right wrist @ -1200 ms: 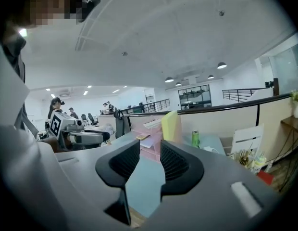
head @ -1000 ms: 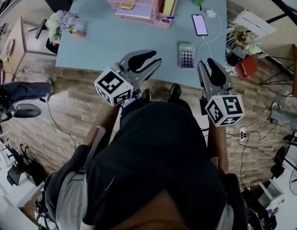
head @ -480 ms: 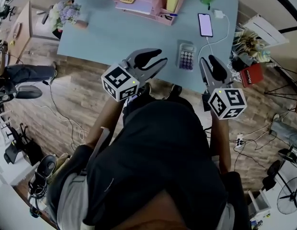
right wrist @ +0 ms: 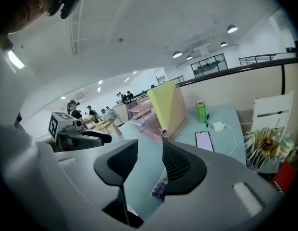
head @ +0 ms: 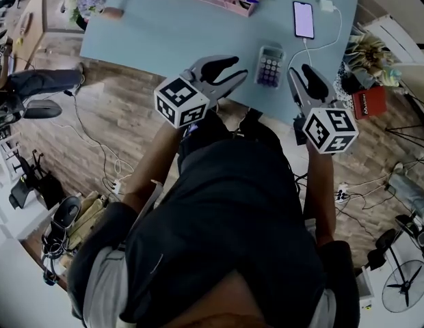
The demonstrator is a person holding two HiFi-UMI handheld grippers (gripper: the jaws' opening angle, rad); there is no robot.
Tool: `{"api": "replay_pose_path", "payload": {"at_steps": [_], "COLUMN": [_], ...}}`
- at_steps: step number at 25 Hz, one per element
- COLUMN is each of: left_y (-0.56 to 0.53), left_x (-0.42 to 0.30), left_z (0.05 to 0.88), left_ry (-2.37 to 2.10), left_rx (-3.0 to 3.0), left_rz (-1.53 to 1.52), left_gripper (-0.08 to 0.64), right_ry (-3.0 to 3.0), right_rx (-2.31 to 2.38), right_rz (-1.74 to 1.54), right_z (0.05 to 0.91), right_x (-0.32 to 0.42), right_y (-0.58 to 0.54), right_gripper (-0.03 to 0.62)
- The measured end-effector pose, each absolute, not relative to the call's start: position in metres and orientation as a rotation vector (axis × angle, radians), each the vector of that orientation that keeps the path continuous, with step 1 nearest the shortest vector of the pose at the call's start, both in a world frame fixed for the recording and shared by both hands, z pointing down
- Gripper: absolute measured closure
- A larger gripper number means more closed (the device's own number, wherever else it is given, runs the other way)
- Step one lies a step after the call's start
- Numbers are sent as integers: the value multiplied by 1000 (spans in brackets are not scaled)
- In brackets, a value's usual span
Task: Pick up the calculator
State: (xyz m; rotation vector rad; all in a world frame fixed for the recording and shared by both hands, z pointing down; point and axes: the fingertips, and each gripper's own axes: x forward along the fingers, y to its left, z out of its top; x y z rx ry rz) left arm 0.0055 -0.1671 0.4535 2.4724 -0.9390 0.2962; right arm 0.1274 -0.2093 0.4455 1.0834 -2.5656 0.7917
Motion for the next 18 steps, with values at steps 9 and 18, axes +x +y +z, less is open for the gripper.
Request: {"api": "replay_pose_path", "payload": {"at_steps": [9, 18], "left_y": [-174, -191], "left_x": [12, 27], "left_z": [510, 569], "left_ry": [-923, -861], "left_rx": [2350, 2261], "left_rz": [348, 413], "left_gripper": [367, 310], "right_ry": [-2484, -2385], "right_rx": [998, 922], "right_rz": [946, 1068], "right_z": [508, 568], "right_x": [125, 125], "right_y": [-212, -219], "right_gripper": [414, 393]}}
